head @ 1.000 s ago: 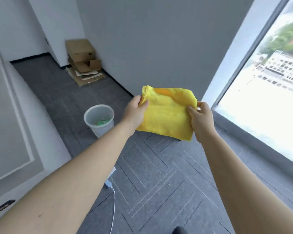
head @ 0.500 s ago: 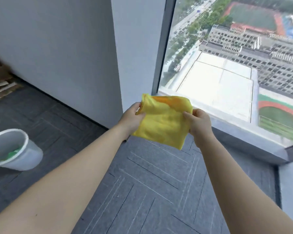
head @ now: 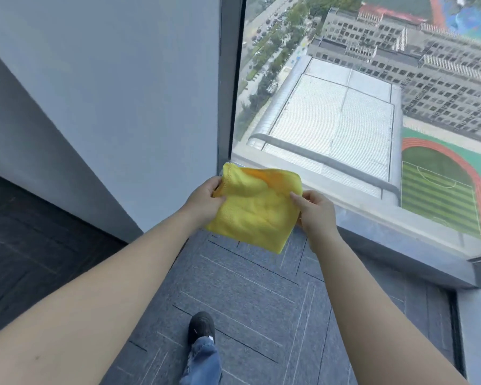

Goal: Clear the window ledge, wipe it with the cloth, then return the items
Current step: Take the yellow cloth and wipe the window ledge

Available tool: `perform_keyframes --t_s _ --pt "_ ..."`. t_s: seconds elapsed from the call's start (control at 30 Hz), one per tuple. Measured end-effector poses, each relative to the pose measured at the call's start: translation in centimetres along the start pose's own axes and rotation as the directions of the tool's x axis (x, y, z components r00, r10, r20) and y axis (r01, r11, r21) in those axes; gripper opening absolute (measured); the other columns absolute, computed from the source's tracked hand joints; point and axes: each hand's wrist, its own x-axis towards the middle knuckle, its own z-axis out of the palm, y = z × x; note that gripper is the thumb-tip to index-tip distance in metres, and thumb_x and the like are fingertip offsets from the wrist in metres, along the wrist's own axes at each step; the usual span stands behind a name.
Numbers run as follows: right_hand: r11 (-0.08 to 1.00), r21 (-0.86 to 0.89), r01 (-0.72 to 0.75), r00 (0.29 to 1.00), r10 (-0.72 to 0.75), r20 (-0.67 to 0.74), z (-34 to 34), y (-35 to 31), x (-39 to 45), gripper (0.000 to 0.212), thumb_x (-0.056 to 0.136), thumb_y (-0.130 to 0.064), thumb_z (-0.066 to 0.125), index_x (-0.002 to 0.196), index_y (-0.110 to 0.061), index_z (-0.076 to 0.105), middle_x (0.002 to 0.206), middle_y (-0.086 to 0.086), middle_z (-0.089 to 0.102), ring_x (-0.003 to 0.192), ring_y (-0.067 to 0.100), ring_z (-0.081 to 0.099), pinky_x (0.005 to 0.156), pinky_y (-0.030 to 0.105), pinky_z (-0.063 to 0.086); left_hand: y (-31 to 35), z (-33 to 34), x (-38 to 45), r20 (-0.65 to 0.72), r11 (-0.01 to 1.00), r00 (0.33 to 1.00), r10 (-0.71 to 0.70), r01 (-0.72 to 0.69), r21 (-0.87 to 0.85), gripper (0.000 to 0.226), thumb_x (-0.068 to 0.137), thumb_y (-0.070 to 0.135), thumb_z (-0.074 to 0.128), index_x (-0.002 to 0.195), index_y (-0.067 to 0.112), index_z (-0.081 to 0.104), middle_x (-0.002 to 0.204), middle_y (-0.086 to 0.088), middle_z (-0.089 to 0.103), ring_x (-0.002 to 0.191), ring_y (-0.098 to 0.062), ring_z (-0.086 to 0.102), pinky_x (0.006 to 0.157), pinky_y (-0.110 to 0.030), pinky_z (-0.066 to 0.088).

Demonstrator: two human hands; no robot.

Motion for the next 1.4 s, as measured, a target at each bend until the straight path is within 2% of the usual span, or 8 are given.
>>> perform_keyframes --t_s 0.3,0.5,0.63,0.8,1.0,1.17,1.3,1.4 --pt "0.998 -0.036 -0.044 0.997 0.042 -0.058 2.9 1.9 16.6 0.013 0.085 -0.014 0.059 0.079 -0.025 0.053 0.09 0.013 0.058 0.082 0.026 0.056 0.082 0.044 0.049 -0.8 2.8 17.1 0.024 0.994 0.995 -0.096 0.095 0.054 0.039 0.091 0.003 0.041 0.128 0.015 0.043 0.122 -0.011 0.054 0.103 -0.022 0.049 0.087 -0.03 0.039" --pt "0.999 -0.018 -0.037 0.998 0.036 -0.049 4.6 5.6 27.4 0.011 0.087 -0.011 0.056 0.092 -0.02 0.053 0.073 0.002 0.05 0.074 0.023 0.051 0.07 0.032 0.042 -3.9 5.7 27.8 0.011 0.992 0.995 -0.103 0.102 0.076 0.038 0.091 0.003 0.04 0.126 0.015 0.045 0.107 -0.002 0.049 0.1 -0.018 0.047 0.084 -0.026 0.036" --pt "0.998 -0.049 -0.044 0.997 0.041 -0.063 6.5 10.9 34.7 0.013 0.087 -0.009 0.055 0.094 -0.02 0.052 0.073 -0.001 0.051 0.075 0.021 0.054 0.074 0.035 0.044 -9.1 7.8 35.4 -0.016 0.991 0.995 -0.1 0.101 0.087 0.037 0.09 0.001 0.041 0.124 0.013 0.047 0.106 -0.003 0.05 0.096 -0.018 0.046 0.07 -0.025 0.039" --pt "0.994 -0.106 -0.027 0.995 0.017 -0.099 9.7 20.0 43.6 0.02 0.085 -0.003 0.05 0.097 -0.019 0.052 0.07 -0.003 0.049 0.064 0.013 0.048 0.06 0.029 0.038 -18.7 11.0 45.1 0.0 0.994 0.996 -0.089 0.089 0.057 0.037 0.088 -0.002 0.043 0.122 0.013 0.049 0.114 -0.014 0.057 0.097 -0.02 0.051 0.086 -0.034 0.044" --pt "0.984 -0.174 0.026 0.989 -0.051 -0.141 12.6 30.0 54.2 0.018 0.086 -0.005 0.051 0.097 -0.019 0.054 0.07 -0.003 0.05 0.079 0.024 0.052 0.076 0.038 0.045 -28.5 14.5 56.5 0.074 0.997 0.996 -0.04 0.035 0.066 0.035 0.089 0.002 0.041 0.117 0.022 0.049 0.109 -0.014 0.058 0.092 -0.024 0.055 0.079 -0.036 0.048" --pt "0.961 -0.26 0.092 0.972 -0.143 -0.187 14.5 33.9 59.7 0.026 0.088 -0.006 0.05 0.113 -0.009 0.056 0.072 -0.004 0.048 0.081 0.02 0.049 0.067 0.021 0.031 -32.6 16.2 62.5 0.015 0.987 1.0 0.013 -0.015 0.162 0.035 0.088 0.004 0.044 0.12 0.017 0.049 0.111 -0.01 0.059 0.103 -0.028 0.055 0.088 -0.036 0.044" --pt "0.907 -0.416 0.067 0.968 -0.161 -0.194 15.6 35.3 61.0 0.038 0.086 -0.004 0.048 0.123 -0.007 0.047 0.109 0.013 0.055 0.101 0.028 0.052 0.074 0.022 0.033 -33.9 16.9 64.2 -0.12 0.966 0.991 0.056 -0.024 0.257 0.033 0.085 0.008 0.053 0.117 0.01 0.05 0.073 0.006 0.047 0.085 -0.02 0.047 0.06 -0.021 0.026" --pt "0.749 -0.646 0.145 0.951 -0.286 -0.118 16.4 35.6 60.8 0.052 0.086 -0.003 0.049 0.136 -0.003 0.036 0.142 0.017 0.035 0.132 0.03 0.032 0.103 0.023 0.02 -34.2 17.1 64.8 -0.164 0.956 0.983 0.079 -0.029 0.291 0.034 0.083 0.01 0.057 0.117 0.007 0.05 0.092 -0.005 0.057 0.093 -0.025 0.053 0.072 -0.025 0.034"
